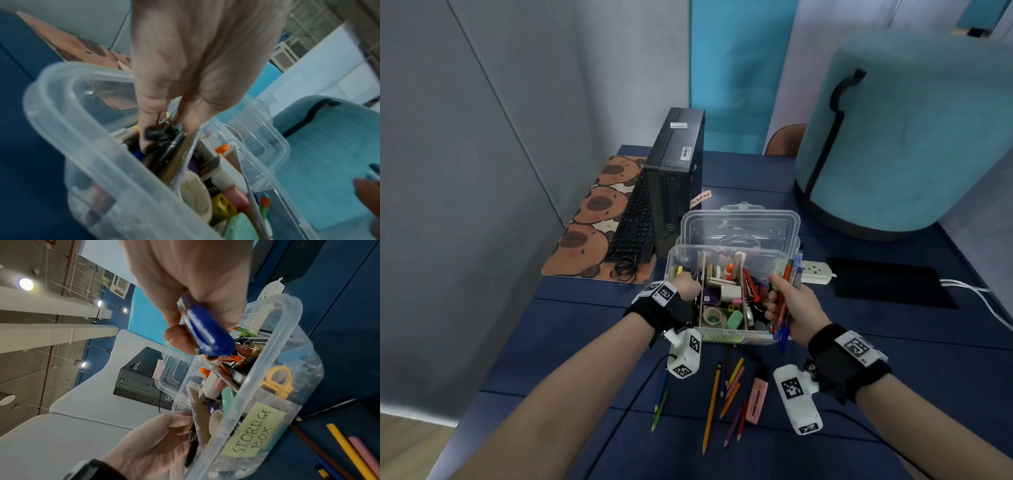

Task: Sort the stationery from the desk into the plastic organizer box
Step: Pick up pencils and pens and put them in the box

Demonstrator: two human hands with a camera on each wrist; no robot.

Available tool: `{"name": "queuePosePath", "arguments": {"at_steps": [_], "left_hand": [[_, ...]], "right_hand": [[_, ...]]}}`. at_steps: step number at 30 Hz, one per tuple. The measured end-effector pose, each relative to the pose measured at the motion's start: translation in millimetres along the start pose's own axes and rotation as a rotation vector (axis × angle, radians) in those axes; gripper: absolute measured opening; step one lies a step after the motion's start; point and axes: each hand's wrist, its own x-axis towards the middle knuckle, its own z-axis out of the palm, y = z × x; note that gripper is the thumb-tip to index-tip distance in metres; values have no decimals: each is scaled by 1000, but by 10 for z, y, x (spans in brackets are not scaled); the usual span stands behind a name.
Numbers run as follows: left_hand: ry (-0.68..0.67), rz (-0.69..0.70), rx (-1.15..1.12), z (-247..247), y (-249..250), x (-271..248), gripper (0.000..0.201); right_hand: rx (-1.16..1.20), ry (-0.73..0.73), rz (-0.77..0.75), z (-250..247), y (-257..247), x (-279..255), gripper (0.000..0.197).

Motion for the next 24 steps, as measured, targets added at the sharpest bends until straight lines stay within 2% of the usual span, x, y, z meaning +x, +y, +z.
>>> {"name": "queuePosePath", "arguments": {"at_steps": [3, 5, 7, 9, 11, 15, 17, 20, 22, 24], "left_hand": [[-10, 38, 137, -17, 31, -153, 25], [-94, 88, 300, 10, 28, -192, 19], [-117, 49, 377, 33, 74, -278, 26], [-125, 91, 294, 41, 68, -282, 34], [-185, 21, 256, 36, 67, -345, 47], [-236, 64, 218, 28, 35, -523, 61], [-164, 107, 184, -19, 14, -542, 55], [202, 282, 70, -199, -83, -505, 38], [389, 309, -17, -351, -204, -494, 33], [391, 250, -20, -442, -363, -433, 31]], "right_hand": [[-3, -5, 9, -13, 30, 6, 14], [-5, -5, 12, -23, 42, 11, 14], [-12, -6, 17, -21, 52, 17, 12], [-21, -7, 24, -12, 63, 27, 12], [-26, -12, 34, 10, 72, 30, 13], [-10, -73, 81, 39, 63, 39, 6], [-20, -121, 120, 48, 65, 62, 9], [-17, -219, 207, 131, 67, 94, 19], [22, -283, 248, 270, 34, 130, 25], [41, -352, 254, 508, -30, 190, 27]]}}
